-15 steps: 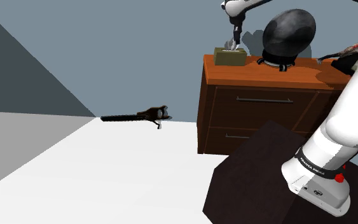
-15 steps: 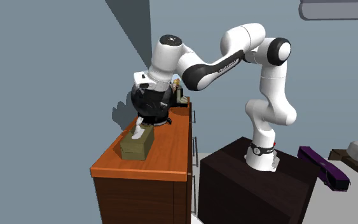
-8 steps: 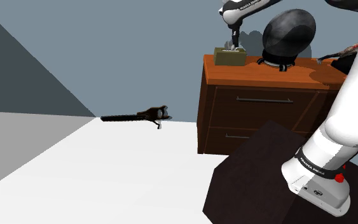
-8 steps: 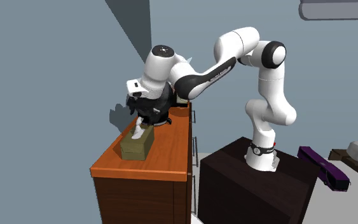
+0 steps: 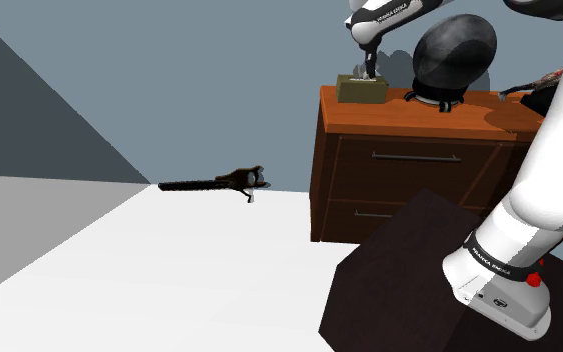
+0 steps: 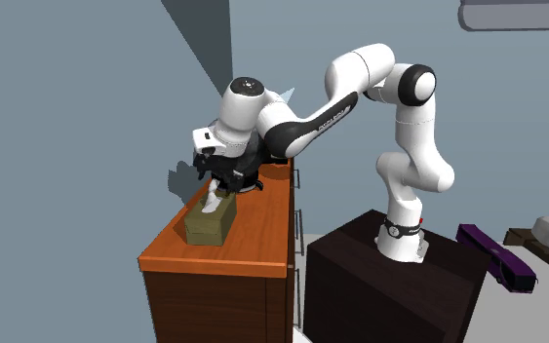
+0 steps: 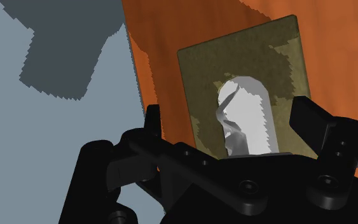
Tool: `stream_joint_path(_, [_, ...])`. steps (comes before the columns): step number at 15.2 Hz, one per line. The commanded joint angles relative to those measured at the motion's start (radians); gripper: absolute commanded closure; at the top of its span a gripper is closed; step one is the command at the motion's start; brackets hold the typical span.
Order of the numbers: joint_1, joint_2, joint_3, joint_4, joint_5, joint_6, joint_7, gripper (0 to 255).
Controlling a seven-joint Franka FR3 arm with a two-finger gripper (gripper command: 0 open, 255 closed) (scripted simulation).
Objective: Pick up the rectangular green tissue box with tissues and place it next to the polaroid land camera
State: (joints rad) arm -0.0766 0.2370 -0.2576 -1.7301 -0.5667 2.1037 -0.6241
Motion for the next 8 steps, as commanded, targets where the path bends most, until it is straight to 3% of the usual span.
stream_joint_path(1, [0.000, 0.000, 0.000, 0.000, 0.000, 0.000, 0.000, 0])
stream_joint_path(2, [0.000, 0.000, 0.000, 0.000, 0.000, 0.000, 0.000, 0])
stream_joint_path(3, [0.000, 0.000, 0.000, 0.000, 0.000, 0.000, 0.000, 255])
stream_joint_path(8, [0.000, 0.000, 0.000, -0.001, 0.000, 0.001, 0.000, 255])
